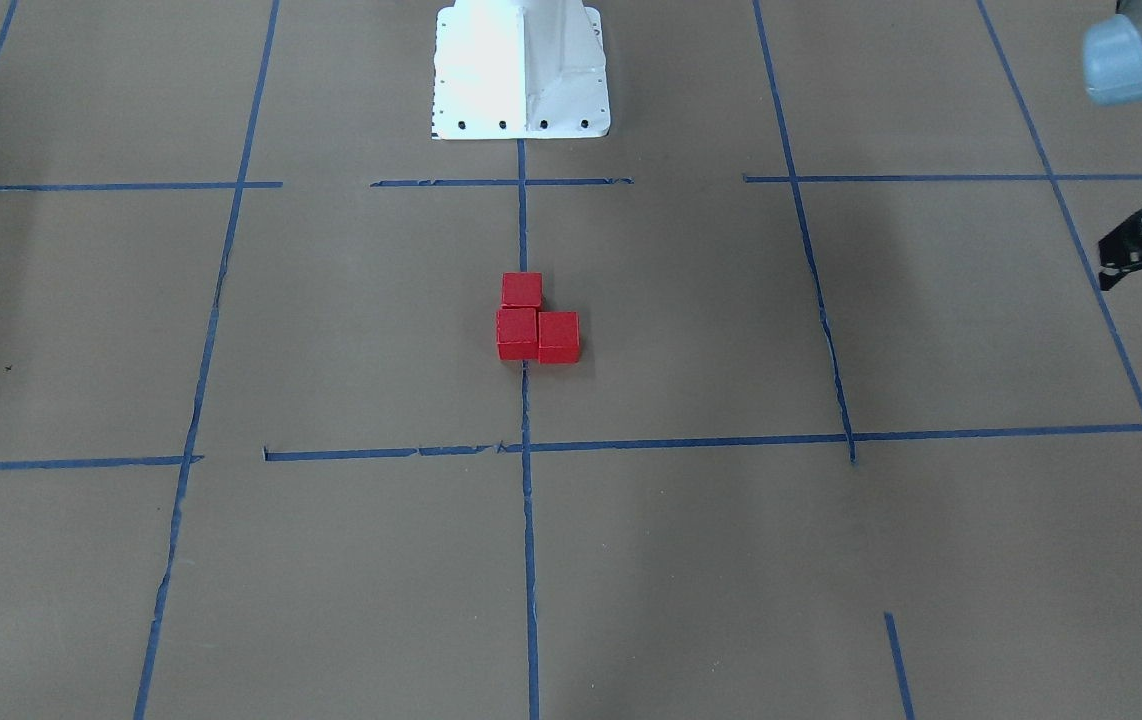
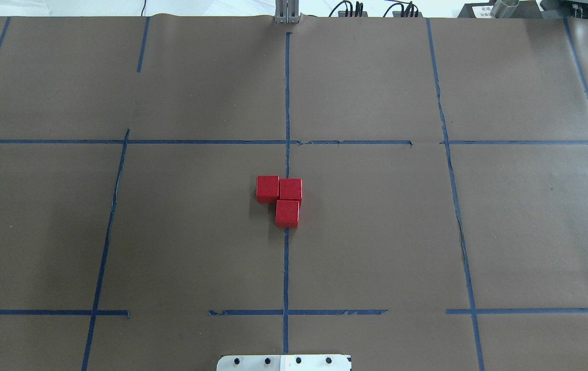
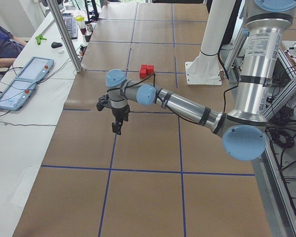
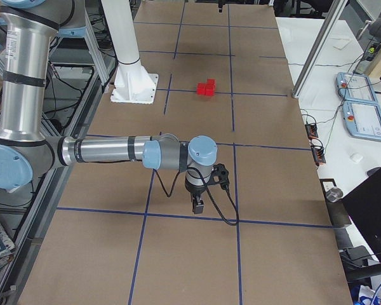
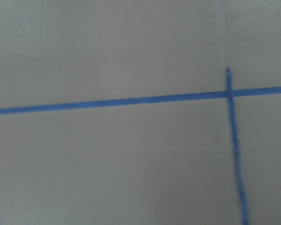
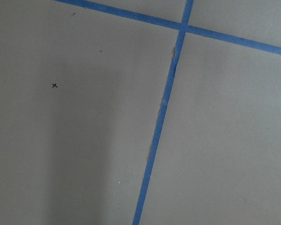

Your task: Form red blocks into L shape at center

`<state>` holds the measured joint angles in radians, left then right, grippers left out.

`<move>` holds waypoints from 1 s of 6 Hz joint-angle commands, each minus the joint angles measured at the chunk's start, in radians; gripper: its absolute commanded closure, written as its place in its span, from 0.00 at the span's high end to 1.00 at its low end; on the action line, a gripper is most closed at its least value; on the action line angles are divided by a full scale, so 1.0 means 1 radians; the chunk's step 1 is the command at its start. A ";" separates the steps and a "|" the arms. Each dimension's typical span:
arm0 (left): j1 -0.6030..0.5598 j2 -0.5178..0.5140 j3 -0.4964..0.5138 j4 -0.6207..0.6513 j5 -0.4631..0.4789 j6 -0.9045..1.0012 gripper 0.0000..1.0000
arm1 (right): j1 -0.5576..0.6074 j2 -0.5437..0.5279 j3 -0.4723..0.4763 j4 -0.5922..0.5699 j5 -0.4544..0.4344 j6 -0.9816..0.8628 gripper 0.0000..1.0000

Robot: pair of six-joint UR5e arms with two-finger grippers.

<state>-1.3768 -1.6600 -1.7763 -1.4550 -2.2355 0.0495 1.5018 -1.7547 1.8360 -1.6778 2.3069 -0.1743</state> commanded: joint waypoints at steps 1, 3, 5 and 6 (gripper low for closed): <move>-0.158 0.090 0.072 -0.004 -0.030 0.263 1.00 | 0.000 0.001 0.002 0.004 0.002 0.042 1.00; -0.194 0.178 0.055 -0.005 -0.030 0.291 1.00 | 0.000 -0.002 0.006 0.004 0.002 0.044 1.00; -0.191 0.195 0.049 -0.008 -0.050 0.251 1.00 | 0.000 -0.003 0.009 0.004 0.002 0.045 1.00; -0.191 0.192 0.054 -0.034 -0.120 0.248 1.00 | 0.000 -0.003 0.009 0.004 0.003 0.045 1.00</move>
<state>-1.5676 -1.4678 -1.7245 -1.4711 -2.3040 0.3048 1.5017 -1.7578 1.8449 -1.6736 2.3091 -0.1290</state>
